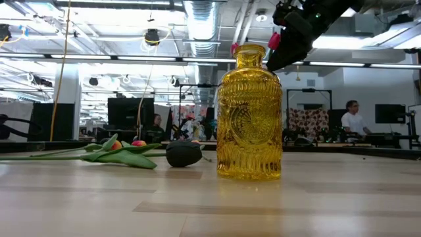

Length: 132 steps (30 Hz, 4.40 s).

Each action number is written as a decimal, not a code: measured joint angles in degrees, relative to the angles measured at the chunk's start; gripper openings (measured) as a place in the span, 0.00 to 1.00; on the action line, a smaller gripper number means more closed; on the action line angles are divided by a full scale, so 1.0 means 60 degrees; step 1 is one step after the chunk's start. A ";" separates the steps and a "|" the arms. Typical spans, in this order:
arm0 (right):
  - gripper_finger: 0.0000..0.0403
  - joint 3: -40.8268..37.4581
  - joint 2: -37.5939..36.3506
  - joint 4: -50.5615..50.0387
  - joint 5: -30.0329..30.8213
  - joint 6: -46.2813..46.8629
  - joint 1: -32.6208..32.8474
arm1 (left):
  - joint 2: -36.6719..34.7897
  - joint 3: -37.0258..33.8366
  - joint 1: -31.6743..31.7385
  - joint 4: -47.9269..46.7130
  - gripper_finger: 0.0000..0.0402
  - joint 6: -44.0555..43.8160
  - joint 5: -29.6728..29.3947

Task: Sort flowers into vase by color
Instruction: Put the middle black flower into the purple vase

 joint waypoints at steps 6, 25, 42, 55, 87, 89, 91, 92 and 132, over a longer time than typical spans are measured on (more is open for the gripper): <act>0.61 0.0000 0.0000 0.0002 0.0000 0.0050 0.0000 | 0.0000 0.0000 0.0000 -0.0045 0.40 -0.0415 -0.0092; 0.61 0.0000 0.0000 0.0002 0.0000 0.0545 0.0000 | -0.0007 0.0000 0.0000 -0.0988 0.55 0.0043 0.0521; 0.61 0.0000 0.0000 0.0000 0.0000 0.0545 0.0000 | -0.0276 0.0000 -0.0163 -0.1139 0.55 0.2810 0.1035; 0.61 0.0000 0.0000 -0.0001 0.0000 0.0694 -0.0001 | -0.0643 0.0007 -0.0197 -0.2066 0.55 0.3095 0.0506; 0.61 0.0000 0.0000 -0.0002 0.0000 0.0698 -0.0002 | -0.0277 0.0007 -0.0199 -0.3156 0.55 0.4968 0.0651; 0.61 0.0000 0.0000 -0.0001 0.0000 0.0698 0.0000 | -0.0277 0.0007 -0.0197 -0.3160 0.55 0.5061 0.0563; 0.61 0.0000 0.0000 0.0002 0.0000 0.0698 0.0000 | -0.0275 0.0007 -0.0197 -0.3164 0.55 0.5430 0.0469; 0.61 0.0000 0.0002 0.0000 0.0000 0.0698 0.0000 | -0.0275 0.0007 -0.0197 -0.3164 0.55 0.5589 0.0385; 0.61 0.0000 0.0000 -0.0002 0.0000 0.0698 0.0000 | -0.1217 0.0000 0.0220 -0.3506 0.55 0.5290 -0.0329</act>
